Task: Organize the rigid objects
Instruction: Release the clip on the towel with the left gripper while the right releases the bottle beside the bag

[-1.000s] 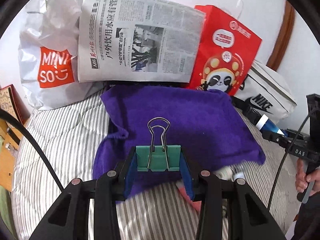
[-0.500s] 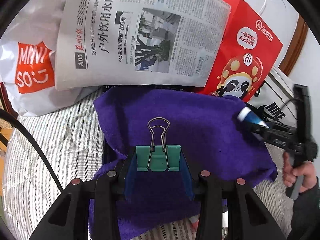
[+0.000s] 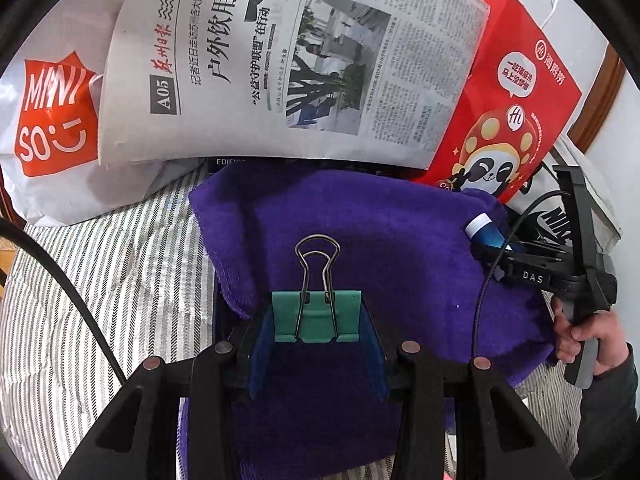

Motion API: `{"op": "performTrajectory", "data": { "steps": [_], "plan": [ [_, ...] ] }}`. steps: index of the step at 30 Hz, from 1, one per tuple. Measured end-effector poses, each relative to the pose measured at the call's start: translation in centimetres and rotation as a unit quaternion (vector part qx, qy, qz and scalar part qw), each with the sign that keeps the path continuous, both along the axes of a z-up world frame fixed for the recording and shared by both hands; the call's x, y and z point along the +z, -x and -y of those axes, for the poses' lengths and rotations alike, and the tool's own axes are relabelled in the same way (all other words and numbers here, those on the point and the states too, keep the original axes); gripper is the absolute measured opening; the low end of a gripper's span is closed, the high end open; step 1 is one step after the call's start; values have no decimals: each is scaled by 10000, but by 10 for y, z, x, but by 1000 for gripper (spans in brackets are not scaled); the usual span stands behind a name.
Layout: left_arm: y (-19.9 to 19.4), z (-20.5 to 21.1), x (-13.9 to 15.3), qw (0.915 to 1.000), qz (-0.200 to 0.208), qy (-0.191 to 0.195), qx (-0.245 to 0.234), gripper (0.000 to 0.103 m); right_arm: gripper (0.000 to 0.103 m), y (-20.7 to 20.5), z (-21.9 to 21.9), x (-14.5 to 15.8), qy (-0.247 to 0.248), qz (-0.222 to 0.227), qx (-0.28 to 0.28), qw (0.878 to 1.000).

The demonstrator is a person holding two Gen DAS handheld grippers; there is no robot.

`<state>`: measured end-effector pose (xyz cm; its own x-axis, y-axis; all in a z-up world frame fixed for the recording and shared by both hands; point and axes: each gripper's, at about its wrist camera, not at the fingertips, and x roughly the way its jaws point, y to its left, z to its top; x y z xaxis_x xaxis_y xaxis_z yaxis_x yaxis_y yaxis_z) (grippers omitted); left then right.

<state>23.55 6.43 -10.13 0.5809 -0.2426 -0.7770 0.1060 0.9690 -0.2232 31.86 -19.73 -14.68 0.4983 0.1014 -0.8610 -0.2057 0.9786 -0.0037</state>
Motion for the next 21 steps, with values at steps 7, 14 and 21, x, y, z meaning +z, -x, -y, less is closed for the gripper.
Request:
{"op": "performTrajectory", "data": {
  "steps": [7, 14, 21],
  "plan": [
    [-6, 2, -2, 9999, 9, -117, 67, 39, 51, 6, -6, 1, -21, 7, 202, 9998],
    [-28, 14, -8, 9996, 9, -277, 104, 39, 74, 44, -12, 25, 281, 377, 285, 9985],
    [-48, 25, -19, 9987, -54, -482, 174, 39, 74, 105, 9, 56, -21, 720, 239, 9971]
  ]
}}
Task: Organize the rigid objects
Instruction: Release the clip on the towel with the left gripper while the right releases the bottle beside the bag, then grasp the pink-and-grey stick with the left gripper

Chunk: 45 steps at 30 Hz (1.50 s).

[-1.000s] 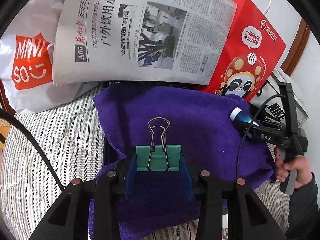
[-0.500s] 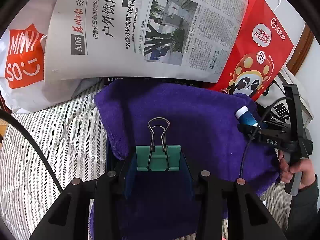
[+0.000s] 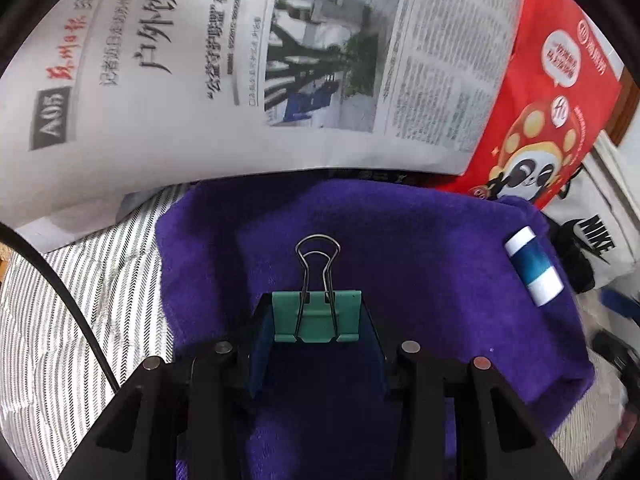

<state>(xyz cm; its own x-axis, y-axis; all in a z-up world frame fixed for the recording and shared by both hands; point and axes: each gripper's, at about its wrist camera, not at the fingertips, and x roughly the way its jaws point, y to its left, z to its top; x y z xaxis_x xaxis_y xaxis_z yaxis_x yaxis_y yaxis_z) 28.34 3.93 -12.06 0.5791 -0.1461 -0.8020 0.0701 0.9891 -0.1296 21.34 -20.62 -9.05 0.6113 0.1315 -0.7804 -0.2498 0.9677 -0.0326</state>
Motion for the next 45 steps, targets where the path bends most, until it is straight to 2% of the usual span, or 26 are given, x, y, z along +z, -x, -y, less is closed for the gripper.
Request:
{"op": "performTrajectory", "data": {
  "steps": [8, 11, 13, 16, 20, 24, 29, 33, 37, 41, 43, 45],
  "plan": [
    [-6, 22, -9, 9978, -131, -631, -125, 39, 75, 63, 29, -4, -521, -60, -248, 9983],
    [-7, 29, -10, 9964, -176, -808, -181, 39, 75, 86, 37, -7, -994, -190, -313, 9944],
    [-8, 30, -10, 9964, -207, -800, -211, 40, 75, 97, 38, -8, -1245, -231, -333, 9914],
    [-11, 30, -9, 9970, -270, -667, -280, 47, 75, 110, 39, -9, -1265, -293, -403, 9907],
    [6, 26, -6, 9968, -370, -639, -297, 49, 75, 127, 43, -7, -1326, -297, -465, 9896],
    [42, 16, 13, 9993, -156, -259, -207, 49, 75, 142, 45, -6, -1264, -296, -550, 9900],
    [95, 23, 32, 9982, 39, -467, -385, 49, 75, 157, 43, -12, -1226, -416, -557, 9900],
    [128, 21, 23, 9988, -156, -166, -445, 49, 75, 167, 41, -12, -1175, -398, -556, 9907],
    [156, 33, 7, 9984, -342, -182, -404, 49, 75, 176, 38, -9, -1149, -369, -519, 9913],
    [160, 39, -10, 9980, -562, 60, -299, 49, 75, 185, 34, -6, -1076, -327, -440, 9927],
    [157, 47, -14, 9981, -543, -11, -275, 49, 75, 188, 34, -6, -1078, -335, -433, 9927],
    [153, 57, -21, 9974, -594, -338, -240, 49, 75, 191, 33, -8, -1106, -353, -416, 9924]
  ]
}}
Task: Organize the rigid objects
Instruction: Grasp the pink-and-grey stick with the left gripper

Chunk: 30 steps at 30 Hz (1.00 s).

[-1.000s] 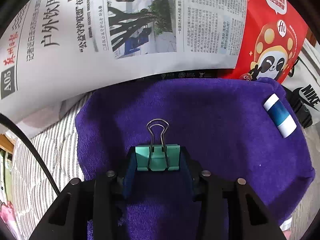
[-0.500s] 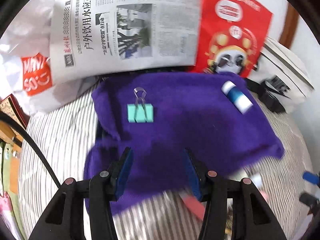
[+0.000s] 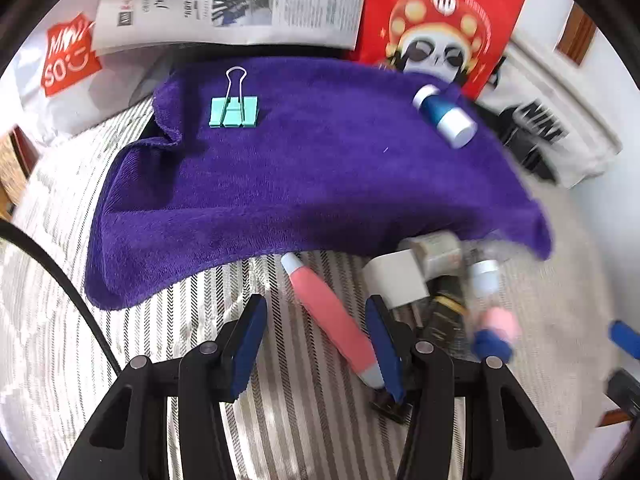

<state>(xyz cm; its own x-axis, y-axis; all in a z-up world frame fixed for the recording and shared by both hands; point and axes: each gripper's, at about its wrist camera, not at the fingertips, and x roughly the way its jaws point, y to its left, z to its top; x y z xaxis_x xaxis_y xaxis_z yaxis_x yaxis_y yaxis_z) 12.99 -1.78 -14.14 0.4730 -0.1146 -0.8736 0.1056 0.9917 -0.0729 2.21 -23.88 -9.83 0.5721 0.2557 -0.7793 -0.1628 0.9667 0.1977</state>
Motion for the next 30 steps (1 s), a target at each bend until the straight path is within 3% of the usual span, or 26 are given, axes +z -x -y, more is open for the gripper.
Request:
{"op": "performTrajectory", "data": {
  "steps": [5, 16, 17, 18, 19, 30],
  "plan": [
    [3, 10, -4, 9993, 54, -358, -109, 49, 75, 4, 0, -5, -13, -65, 16, 10000],
    [17, -11, -5, 9991, 205, -348, -119, 49, 75, -1, 6, -16, -201, -184, 2, 9996],
    [15, -9, -5, 9990, 229, -371, -134, 47, 75, -2, 6, -17, -201, -199, 7, 9996],
    [13, -7, -5, 9987, 259, -407, -148, 36, 75, -3, 5, -17, -196, -212, 8, 9996],
    [13, -4, -5, 9986, 296, -401, -189, 17, 75, -3, 4, -18, -194, -212, 23, 9996],
    [15, -4, -4, 9987, 369, -314, -158, 17, 75, -9, 0, -28, -196, -283, 101, 9994]
  ]
}}
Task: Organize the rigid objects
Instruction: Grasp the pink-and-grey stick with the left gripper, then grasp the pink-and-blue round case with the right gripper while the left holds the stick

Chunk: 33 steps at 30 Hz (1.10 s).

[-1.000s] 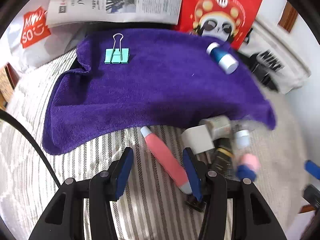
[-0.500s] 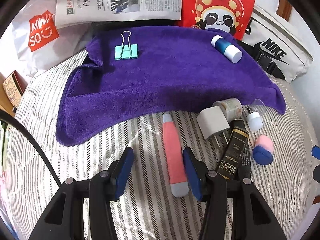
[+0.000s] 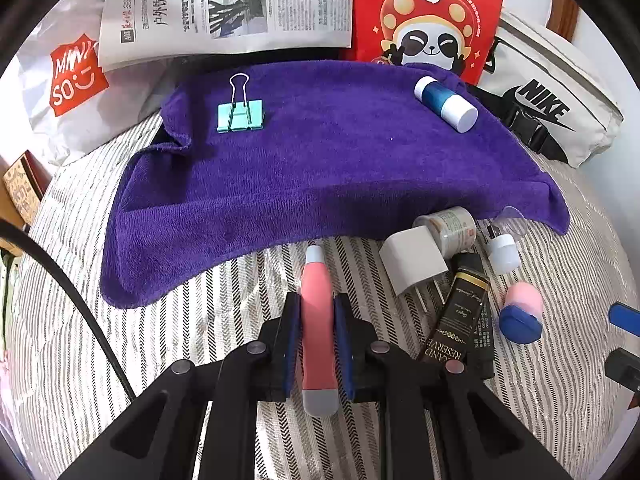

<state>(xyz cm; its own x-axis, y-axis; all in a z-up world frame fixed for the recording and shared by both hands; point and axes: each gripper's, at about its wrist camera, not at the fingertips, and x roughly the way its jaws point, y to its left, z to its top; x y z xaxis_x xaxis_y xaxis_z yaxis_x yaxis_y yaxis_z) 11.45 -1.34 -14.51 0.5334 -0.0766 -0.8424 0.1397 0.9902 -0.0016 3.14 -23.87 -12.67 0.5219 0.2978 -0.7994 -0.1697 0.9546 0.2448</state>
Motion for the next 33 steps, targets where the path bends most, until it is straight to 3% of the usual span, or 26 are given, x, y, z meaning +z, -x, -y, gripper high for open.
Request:
{"op": "performTrajectory", "data": {
  "steps": [10, 15, 20, 23, 27, 33],
  "plan": [
    [12, -34, 2, 9997, -97, 99, 217, 17, 72, -20, -34, -14, 288, 175, 507, 9981],
    [19, -33, 1, 9995, 51, 105, 289, 17, 67, -33, -46, -25, 199, 158, 754, 9968],
    [20, -35, 1, 9994, 89, 173, 294, 17, 63, -45, -53, -35, 621, 260, 800, 9945],
    [21, -35, 1, 9994, 105, 188, 277, 17, 56, -50, -61, -40, 796, 324, 903, 9922],
    [22, -36, 1, 9993, 136, 219, 286, 17, 36, -51, -72, -42, 1220, 511, 873, 9874],
    [26, -35, 1, 9989, 222, 214, 349, 17, 36, -50, -72, -40, 1096, 311, 824, 9901]
  ]
}}
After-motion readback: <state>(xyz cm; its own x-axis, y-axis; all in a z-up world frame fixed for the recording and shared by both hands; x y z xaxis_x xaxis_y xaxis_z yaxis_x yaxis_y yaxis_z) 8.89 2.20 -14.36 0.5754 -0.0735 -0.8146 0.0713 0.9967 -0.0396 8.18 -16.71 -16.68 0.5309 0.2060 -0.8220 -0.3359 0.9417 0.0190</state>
